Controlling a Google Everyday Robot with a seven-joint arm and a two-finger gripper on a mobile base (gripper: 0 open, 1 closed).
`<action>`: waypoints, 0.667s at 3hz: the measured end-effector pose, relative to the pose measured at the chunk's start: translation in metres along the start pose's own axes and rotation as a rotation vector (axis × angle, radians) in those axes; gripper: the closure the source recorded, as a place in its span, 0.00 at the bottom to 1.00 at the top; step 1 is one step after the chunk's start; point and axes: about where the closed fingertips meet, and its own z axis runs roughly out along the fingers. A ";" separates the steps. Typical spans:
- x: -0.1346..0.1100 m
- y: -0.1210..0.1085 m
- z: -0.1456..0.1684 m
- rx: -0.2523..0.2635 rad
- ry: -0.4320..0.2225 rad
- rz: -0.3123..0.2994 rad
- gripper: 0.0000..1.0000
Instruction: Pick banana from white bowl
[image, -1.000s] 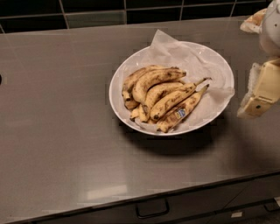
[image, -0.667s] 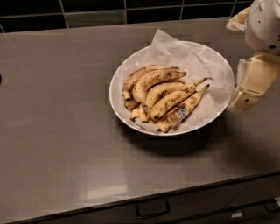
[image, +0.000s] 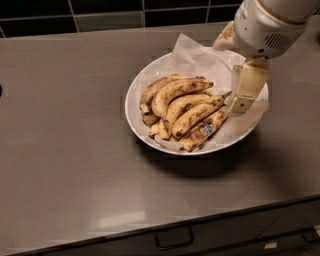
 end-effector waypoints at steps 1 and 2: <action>-0.005 -0.010 0.015 -0.057 -0.007 -0.010 0.16; -0.012 -0.019 0.026 -0.090 -0.010 -0.029 0.17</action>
Offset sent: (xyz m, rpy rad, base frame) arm 0.0318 0.0231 -0.0257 -0.0218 0.1498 0.0862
